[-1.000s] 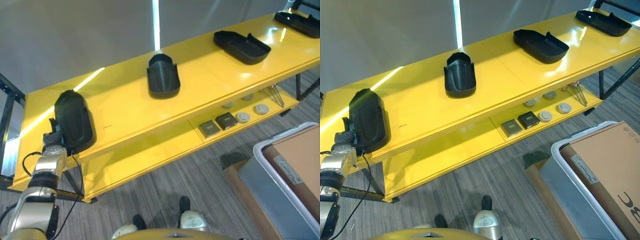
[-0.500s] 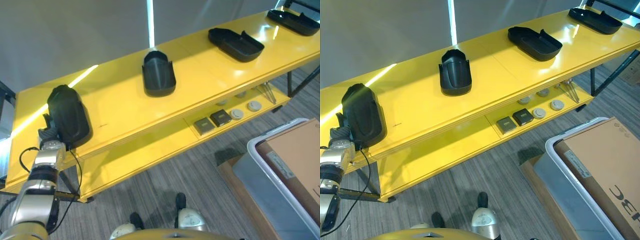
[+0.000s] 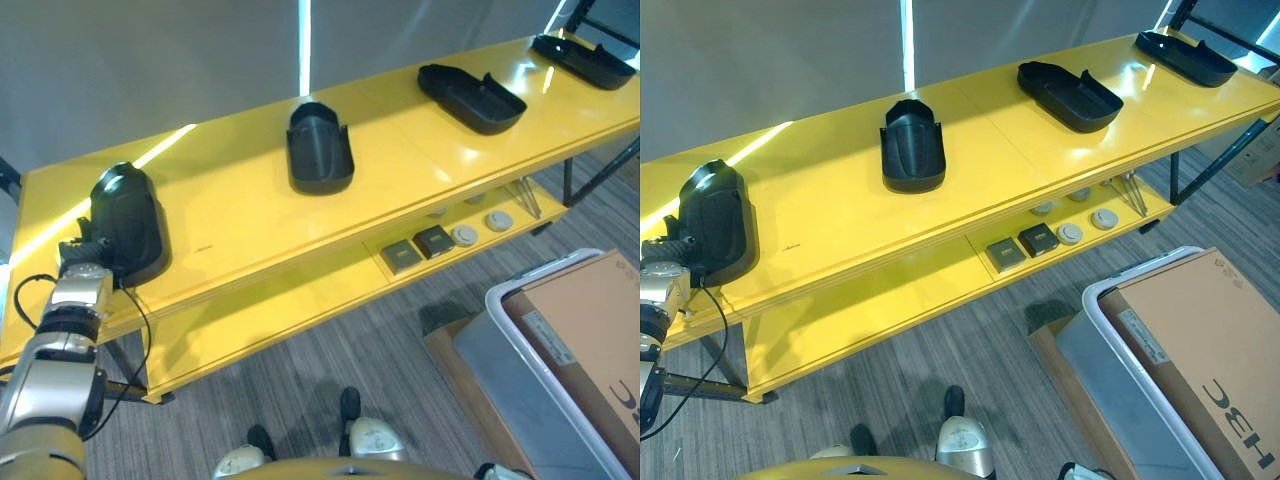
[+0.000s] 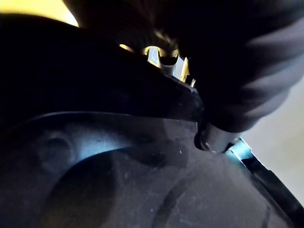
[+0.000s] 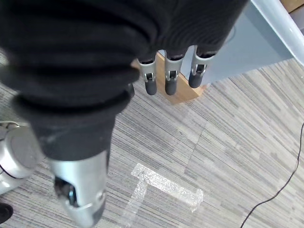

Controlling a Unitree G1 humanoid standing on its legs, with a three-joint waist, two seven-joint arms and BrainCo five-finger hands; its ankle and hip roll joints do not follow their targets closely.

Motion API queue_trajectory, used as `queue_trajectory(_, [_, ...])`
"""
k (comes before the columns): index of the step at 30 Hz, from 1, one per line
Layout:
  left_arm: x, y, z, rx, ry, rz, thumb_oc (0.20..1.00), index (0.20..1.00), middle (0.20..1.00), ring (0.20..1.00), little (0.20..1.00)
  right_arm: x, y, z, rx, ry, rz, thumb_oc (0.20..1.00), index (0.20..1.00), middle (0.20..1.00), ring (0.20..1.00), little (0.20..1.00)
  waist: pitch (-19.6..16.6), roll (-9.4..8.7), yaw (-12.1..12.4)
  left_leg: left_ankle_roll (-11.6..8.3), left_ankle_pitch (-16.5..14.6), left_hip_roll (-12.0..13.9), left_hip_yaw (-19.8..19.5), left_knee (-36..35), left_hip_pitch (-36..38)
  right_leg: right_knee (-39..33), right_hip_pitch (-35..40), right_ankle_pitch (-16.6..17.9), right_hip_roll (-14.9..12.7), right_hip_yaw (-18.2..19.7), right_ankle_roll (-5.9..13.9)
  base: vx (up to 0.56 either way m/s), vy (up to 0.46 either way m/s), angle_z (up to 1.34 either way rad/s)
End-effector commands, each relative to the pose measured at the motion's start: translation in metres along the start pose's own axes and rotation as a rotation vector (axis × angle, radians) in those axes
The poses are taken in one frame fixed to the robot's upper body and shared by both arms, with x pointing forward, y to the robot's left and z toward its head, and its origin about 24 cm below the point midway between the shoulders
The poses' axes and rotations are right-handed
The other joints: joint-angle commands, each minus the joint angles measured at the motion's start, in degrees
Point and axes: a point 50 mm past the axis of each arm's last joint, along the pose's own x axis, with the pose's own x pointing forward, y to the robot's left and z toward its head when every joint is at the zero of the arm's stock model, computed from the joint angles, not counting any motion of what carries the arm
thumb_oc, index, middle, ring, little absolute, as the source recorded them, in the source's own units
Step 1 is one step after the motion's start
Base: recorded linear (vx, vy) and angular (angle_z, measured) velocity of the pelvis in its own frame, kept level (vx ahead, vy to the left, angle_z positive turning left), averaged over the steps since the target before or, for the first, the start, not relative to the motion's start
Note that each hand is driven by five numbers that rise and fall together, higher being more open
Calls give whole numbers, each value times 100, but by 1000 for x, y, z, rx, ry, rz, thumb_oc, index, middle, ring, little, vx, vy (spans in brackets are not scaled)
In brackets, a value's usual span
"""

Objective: Move parts from the plastic box to the shelf.

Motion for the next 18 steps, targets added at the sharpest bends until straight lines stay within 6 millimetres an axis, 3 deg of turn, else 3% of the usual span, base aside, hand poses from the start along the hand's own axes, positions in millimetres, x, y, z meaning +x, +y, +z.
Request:
queue_trajectory(1, [5, 24, 35, -6, -89, 65, 1000, 1000, 1000, 1000, 1000, 3, 10, -15, -47, 76, 72, 1000, 1000, 1000, 1000, 1000, -17, 64, 37, 68, -479, -17, -288, 450, -249, 277, 306, -1014, -100, 333, 454, 46, -4, 4])
queue_trajectory(6, [1, 16, 46, -84, -150, 14, 1000, 1000, 1000, 1000, 1000, 3, 11, -14, -53, 83, 91, 1000, 1000, 1000, 1000, 1000, -96, 74, 90, 72, -492, -36, -313, 414, -159, 265, 394, -1026, -115, 279, 470, 30, 1, 8])
queue_trajectory(7, [-5, 13, 62, -123, -248, 8, 1000, 1000, 1000, 1000, 1000, 3, 11, -13, -54, 84, 94, 1000, 1000, 1000, 1000, 1000, -120, 76, 116, 76, -498, -43, -321, 387, -120, 263, 426, -1031, -118, 251, 477, 23, -1, 11])
queue_trajectory(9, [-8, 13, 70, -133, -305, 11, 1000, 1000, 1000, 1000, 1000, 3, 11, -13, -54, 84, 95, 1000, 1000, 1000, 1000, 1000, -127, 76, 128, 77, -501, -46, -325, 382, -109, 259, 440, -1033, -118, 244, 477, 15, -2, 7])
queue_trajectory(12, [-41, 21, 126, -257, -658, 31, 1000, 1000, 1000, 1000, 1000, 4, 12, -14, -42, 89, 111, 1000, 1000, 1000, 1000, 1000, -180, 72, 252, 124, -430, -46, -283, 345, -81, 253, 468, -972, -111, 141, 413, -14, -8, 1])
queue_trajectory(14, [-56, 28, 142, -290, -763, 25, 1000, 1000, 1000, 1000, 1000, 4, 14, -15, -36, 92, 120, 1000, 1000, 1000, 1000, 1000, -199, 64, 298, 126, -439, -46, -299, 332, -49, 241, 512, -979, -112, 114, 406, 34, -5, 4])
queue_trajectory(16, [-101, 42, 167, -356, -1029, -107, 1000, 1000, 1000, 1000, 1000, 6, 20, -19, -24, 94, 137, 1000, 1000, 1000, 1000, 1000, -247, 31, 445, 123, -456, -42, -334, 296, 21, 209, 616, -1002, -108, 35, 380, 37, -3, 12])
queue_trajectory(18, [-122, 45, 171, -359, -1120, -188, 1000, 1000, 1000, 1000, 1000, 6, 22, -21, -19, 94, 143, 1000, 1000, 1000, 1000, 1000, -264, 20, 518, 113, -451, -47, -364, 263, 51, 185, 659, -1003, -103, -5, 371, 19, 7, 10])
